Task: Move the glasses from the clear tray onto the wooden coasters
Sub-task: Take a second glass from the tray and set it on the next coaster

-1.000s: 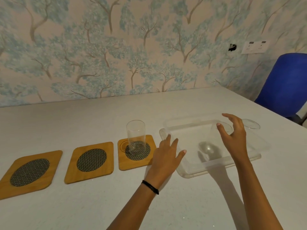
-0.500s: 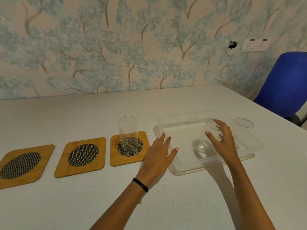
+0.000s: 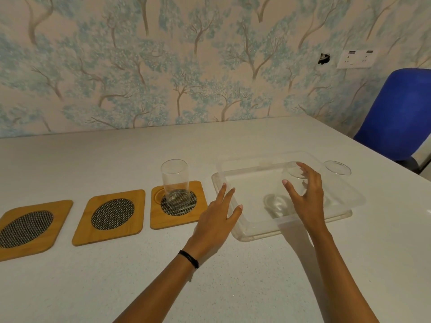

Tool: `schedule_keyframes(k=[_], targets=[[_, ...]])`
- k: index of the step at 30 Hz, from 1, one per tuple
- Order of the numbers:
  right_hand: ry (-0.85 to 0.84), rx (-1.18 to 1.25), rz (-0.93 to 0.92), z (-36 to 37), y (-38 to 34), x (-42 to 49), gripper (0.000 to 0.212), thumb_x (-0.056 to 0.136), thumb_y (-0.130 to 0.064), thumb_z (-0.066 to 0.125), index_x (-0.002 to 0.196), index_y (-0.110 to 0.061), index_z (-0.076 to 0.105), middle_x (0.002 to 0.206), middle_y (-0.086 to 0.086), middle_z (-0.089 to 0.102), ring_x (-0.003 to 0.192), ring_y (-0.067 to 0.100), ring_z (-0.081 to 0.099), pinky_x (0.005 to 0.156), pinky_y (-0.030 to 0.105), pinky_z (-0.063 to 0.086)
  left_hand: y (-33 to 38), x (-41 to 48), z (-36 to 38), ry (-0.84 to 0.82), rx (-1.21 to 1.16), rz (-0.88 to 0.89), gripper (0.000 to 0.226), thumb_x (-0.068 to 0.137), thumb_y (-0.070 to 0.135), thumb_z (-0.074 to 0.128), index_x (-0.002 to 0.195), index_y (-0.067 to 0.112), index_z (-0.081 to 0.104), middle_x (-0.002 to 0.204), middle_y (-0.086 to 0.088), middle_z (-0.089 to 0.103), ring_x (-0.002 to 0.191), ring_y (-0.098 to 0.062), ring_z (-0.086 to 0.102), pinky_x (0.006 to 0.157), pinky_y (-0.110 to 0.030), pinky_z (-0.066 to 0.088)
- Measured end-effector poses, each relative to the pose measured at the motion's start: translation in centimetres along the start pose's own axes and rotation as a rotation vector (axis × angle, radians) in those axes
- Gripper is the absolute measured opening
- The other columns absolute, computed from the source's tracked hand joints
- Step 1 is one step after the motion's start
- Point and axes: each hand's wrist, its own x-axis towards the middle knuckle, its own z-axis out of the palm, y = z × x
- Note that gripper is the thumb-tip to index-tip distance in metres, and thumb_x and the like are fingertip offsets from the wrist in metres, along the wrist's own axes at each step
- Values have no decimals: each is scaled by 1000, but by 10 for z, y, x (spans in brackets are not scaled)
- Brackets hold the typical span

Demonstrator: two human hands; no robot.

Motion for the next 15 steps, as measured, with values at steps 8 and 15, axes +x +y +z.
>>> schedule_keyframes(k=[8,15], targets=[[135,140,-33,2,-26,-3,49,84,-33,63,129,-25,45,130,7,47,114,4,47,101,37,44,-7,-11,-10,3,33,70,55,96,48,38,147,32,22,159,12,15,143,-14,23,114,-33,24],[142,221,-85,18,-61,-12,44,84,-33,63,124,-21,49,126,3,49,114,9,50,97,33,46,-34,-40,-40,107,98,120,43,97,40,43,137,25,44,151,6,37,139,-9,30,110,-22,19]])
